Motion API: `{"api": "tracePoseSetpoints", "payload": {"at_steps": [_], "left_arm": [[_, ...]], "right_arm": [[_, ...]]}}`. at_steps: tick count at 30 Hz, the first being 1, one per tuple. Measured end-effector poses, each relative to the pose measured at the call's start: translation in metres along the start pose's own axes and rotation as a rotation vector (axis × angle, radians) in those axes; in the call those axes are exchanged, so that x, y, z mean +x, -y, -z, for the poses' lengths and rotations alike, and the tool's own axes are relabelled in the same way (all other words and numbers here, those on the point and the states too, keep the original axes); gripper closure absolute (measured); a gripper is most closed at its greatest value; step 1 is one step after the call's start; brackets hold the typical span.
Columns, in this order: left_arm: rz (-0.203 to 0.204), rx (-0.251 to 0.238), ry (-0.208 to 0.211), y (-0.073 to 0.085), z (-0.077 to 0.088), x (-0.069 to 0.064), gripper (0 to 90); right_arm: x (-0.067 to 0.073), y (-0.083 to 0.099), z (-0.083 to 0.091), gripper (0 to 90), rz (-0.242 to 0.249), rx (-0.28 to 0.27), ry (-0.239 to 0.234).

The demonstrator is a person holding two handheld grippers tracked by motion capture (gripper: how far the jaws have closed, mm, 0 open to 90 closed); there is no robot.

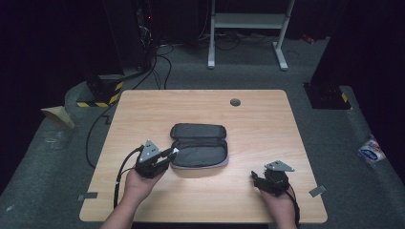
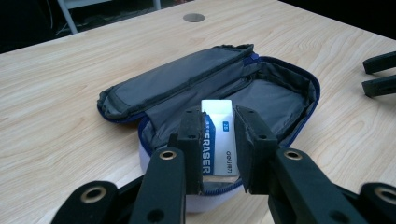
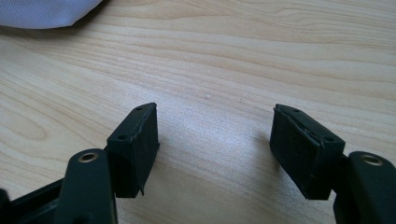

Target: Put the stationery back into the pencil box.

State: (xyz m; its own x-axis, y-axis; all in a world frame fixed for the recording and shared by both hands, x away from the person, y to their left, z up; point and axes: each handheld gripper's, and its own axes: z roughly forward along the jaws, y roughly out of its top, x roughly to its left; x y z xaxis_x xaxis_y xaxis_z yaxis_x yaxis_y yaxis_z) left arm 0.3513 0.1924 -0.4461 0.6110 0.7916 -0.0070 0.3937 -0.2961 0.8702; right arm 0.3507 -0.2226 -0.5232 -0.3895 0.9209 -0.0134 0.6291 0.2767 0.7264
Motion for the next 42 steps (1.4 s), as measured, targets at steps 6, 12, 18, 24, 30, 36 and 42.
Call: {"api": "tracePoseSetpoints", "payload": {"at_steps": [6, 12, 18, 24, 30, 36, 42], "left_arm": [[0.026, 0.005, 0.009, -0.003, -0.011, 0.002, 72.9], [0.031, 0.021, 0.011, -0.006, -0.018, 0.002, 72.9], [0.041, 0.041, 0.018, -0.007, -0.027, 0.002, 72.9], [0.057, 0.066, 0.024, -0.004, -0.036, 0.003, 72.9], [0.062, 0.099, 0.013, 0.000, -0.043, 0.002, 72.9], [0.067, 0.121, 0.005, 0.002, -0.047, 0.003, 72.9], [0.052, 0.145, 0.003, 0.004, -0.051, 0.004, 72.9]], "right_arm": [[0.000, 0.000, 0.000, 32.3, 0.000, 0.000, 0.000], [0.000, 0.000, 0.000, 32.2, 0.000, 0.000, 0.000], [0.000, 0.000, 0.000, 32.2, 0.000, 0.000, -0.001], [0.000, 0.000, 0.000, 32.2, -0.003, 0.002, -0.001], [0.001, 0.000, 0.000, 32.3, -0.001, 0.002, -0.004], [0.001, 0.000, 0.000, 32.3, -0.001, 0.002, -0.004], [0.001, 0.000, 0.000, 32.3, -0.001, 0.002, -0.004]]}}
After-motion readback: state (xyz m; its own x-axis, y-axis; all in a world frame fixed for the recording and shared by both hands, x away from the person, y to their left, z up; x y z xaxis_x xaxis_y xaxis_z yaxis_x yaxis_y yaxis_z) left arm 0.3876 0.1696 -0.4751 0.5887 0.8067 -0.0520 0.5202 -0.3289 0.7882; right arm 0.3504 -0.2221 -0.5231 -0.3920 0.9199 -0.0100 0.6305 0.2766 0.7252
